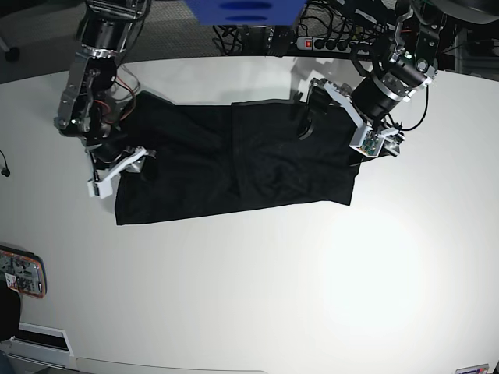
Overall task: Fold the T-shirt properly
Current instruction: 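Grasp the black shirt's end with the right gripper, then lift and fold the shirt end over toward the middle with the right gripper, then release the fold and regrip the shirt bundle with the right gripper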
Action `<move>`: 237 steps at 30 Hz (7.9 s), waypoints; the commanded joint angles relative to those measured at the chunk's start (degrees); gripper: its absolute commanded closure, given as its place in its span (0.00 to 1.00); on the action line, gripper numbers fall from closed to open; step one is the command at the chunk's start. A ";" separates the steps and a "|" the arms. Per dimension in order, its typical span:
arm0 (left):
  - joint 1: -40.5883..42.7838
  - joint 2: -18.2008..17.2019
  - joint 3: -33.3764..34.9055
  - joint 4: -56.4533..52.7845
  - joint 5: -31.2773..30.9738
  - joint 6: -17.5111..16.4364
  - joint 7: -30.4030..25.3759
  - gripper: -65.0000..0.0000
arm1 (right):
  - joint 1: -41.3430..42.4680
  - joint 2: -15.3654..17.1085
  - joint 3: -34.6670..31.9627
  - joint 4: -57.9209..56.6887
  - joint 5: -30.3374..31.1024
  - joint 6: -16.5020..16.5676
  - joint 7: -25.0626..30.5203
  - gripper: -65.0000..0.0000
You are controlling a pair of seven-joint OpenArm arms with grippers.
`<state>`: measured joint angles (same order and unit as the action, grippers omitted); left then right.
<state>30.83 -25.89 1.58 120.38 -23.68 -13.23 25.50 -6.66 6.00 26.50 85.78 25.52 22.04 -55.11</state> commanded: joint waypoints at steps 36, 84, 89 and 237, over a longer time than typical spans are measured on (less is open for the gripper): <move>0.16 -0.35 -0.84 1.34 -0.19 0.09 -1.63 0.00 | 8.81 2.04 -2.02 0.60 -27.41 -0.11 -3.83 1.00; 0.07 -0.35 -0.49 1.25 -0.19 0.36 -1.72 0.00 | -3.23 -13.87 -59.34 20.55 -90.09 -7.67 -11.57 1.00; 0.07 -0.35 -0.49 1.25 -0.19 0.36 -1.72 0.00 | -0.25 -13.96 -62.24 17.48 -88.33 -7.67 -12.45 1.00; 18.89 2.55 -14.11 0.28 44.74 0.44 -24.13 0.00 | 5.03 -7.89 -34.72 12.11 -42.09 -3.98 10.32 0.26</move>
<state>49.23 -22.90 -12.40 119.87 21.28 -13.47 2.39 -2.33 -1.76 -8.29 97.23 -16.80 18.28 -45.50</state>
